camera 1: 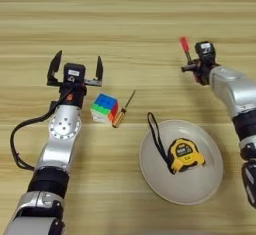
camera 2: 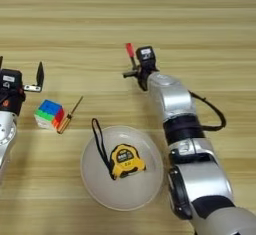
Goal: Move the objects on the table
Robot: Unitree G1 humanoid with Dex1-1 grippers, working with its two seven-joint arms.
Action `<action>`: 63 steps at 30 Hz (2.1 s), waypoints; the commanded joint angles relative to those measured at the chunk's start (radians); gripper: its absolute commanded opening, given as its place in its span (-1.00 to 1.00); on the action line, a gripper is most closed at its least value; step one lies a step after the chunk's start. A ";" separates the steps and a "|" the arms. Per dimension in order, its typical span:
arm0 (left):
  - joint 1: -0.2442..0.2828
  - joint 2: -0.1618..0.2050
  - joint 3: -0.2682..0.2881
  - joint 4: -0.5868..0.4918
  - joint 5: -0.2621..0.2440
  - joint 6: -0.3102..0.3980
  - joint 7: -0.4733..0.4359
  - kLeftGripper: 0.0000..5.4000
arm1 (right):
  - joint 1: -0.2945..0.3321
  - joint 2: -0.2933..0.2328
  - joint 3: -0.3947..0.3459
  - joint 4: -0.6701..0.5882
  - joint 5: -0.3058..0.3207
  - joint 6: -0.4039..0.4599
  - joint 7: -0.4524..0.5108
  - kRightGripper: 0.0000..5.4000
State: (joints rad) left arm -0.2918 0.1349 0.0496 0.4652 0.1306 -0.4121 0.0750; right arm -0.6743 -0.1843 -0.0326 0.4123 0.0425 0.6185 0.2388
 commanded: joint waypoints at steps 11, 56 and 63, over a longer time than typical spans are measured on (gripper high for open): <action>-0.026 0.011 -0.001 0.036 -0.003 -0.018 -0.005 1.00 | 0.180 -0.288 0.007 -0.226 0.031 -0.025 0.299 -0.84; -0.034 0.024 0.004 0.065 -0.010 -0.045 -0.011 1.00 | 0.371 -0.366 0.167 -0.095 -0.063 -0.103 0.425 -0.84; -0.033 0.029 0.008 0.067 -0.013 -0.047 -0.016 1.00 | 0.375 -0.349 0.178 -0.075 -0.077 -0.098 0.405 -0.84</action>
State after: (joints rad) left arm -0.3142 0.1520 0.0547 0.5235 0.1235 -0.4475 0.0650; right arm -0.3035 -0.5394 0.1365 0.3306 -0.0223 0.5117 0.6559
